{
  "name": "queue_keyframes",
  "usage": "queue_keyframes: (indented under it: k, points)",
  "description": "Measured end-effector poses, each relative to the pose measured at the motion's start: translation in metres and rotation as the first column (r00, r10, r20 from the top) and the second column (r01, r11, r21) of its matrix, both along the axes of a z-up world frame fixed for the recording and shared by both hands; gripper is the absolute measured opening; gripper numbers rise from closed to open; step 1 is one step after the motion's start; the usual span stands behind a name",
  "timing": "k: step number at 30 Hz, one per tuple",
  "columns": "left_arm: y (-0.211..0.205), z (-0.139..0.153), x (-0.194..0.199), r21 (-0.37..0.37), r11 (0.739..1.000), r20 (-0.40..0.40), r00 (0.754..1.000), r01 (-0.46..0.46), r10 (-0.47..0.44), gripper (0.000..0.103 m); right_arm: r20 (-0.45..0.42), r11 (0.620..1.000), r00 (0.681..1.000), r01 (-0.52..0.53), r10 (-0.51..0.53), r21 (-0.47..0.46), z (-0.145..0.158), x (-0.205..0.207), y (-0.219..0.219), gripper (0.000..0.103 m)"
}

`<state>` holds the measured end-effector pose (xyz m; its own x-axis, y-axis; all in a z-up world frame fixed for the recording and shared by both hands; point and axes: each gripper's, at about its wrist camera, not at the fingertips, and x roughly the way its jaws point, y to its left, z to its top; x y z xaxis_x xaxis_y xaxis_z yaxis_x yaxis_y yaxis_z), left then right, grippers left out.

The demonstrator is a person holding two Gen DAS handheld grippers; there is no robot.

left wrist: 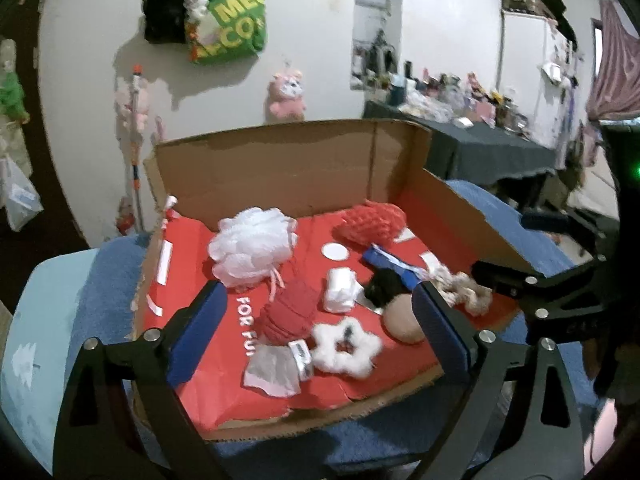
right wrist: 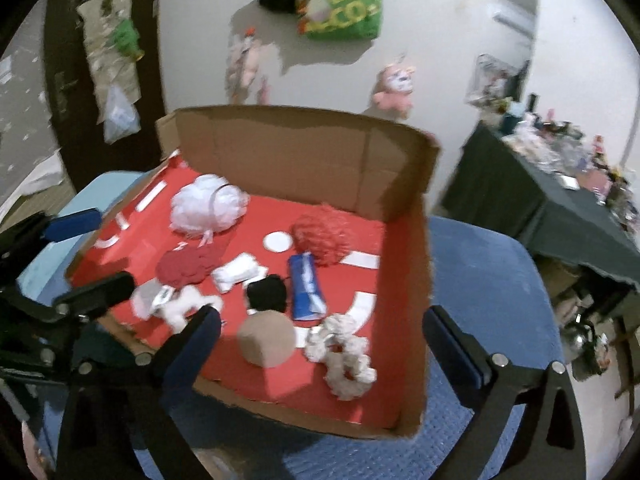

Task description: Organize soft objects

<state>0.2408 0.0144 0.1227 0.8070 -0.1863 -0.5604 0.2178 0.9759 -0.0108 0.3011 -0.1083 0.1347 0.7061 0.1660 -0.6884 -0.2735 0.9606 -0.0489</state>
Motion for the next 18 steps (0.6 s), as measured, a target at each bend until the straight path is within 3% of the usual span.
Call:
queue_keyframes:
  k: [5,11,18]
  points:
    - [0.001,-0.013,0.007,0.017,0.999,0.053,0.998,-0.046,0.046,0.095,0.079,0.995,0.993,0.081,-0.085,0.050,-0.015,-0.001,-0.010,0.103]
    - [0.008,-0.026,0.014,0.002,0.998,0.058,0.996,-0.068,0.068,0.095,0.166,0.991,0.978,0.117,-0.126,0.060,-0.032,-0.001,-0.010,0.103]
    - [0.007,-0.030,0.010,0.015,0.997,0.090,0.993,-0.074,0.072,0.095,0.159,0.991,0.980,0.109,-0.119,0.071,-0.045,0.001,-0.008,0.103]
